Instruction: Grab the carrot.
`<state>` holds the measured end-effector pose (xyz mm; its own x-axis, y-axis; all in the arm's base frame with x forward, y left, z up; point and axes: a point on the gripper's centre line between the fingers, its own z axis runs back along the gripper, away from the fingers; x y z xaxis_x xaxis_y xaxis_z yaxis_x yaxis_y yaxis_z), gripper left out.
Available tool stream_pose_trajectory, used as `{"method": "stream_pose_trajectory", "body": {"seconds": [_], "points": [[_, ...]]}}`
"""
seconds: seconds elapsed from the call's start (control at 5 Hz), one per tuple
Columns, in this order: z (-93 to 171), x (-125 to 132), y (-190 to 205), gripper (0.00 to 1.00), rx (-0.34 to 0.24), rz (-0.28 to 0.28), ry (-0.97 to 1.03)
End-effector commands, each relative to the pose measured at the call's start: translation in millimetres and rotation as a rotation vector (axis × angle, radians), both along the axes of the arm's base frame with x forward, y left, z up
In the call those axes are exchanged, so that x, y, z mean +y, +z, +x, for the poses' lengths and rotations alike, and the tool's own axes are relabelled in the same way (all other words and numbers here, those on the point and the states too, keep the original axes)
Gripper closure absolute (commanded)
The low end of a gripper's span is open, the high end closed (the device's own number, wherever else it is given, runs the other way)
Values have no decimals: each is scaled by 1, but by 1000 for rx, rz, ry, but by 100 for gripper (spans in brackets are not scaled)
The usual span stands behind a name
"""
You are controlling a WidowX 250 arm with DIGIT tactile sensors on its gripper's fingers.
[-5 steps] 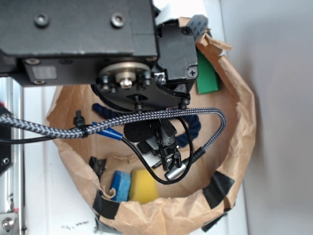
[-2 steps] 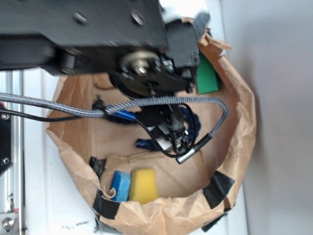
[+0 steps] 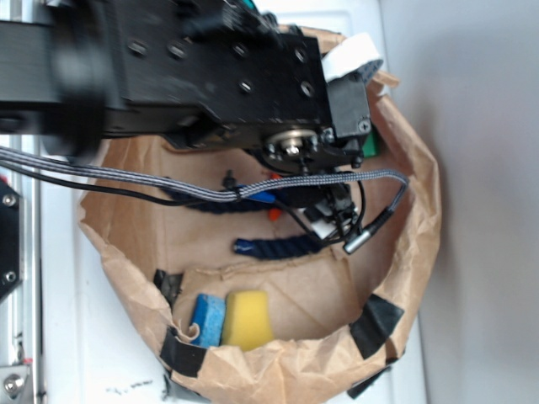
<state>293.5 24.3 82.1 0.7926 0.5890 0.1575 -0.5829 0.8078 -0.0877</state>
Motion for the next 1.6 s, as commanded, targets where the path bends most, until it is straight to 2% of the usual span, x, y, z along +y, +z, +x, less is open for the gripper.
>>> {"method": "stream_pose_trajectory", "body": {"seconds": [0.0, 0.2, 0.6, 0.8, 1.4], "points": [[8, 19, 2, 0, -53, 31, 110], [-2, 29, 13, 0, -22, 5, 247], [-20, 39, -9, 0, -62, -11, 123], [-15, 33, -20, 0, -53, -40, 124], [24, 12, -30, 0, -81, 0, 198]]}}
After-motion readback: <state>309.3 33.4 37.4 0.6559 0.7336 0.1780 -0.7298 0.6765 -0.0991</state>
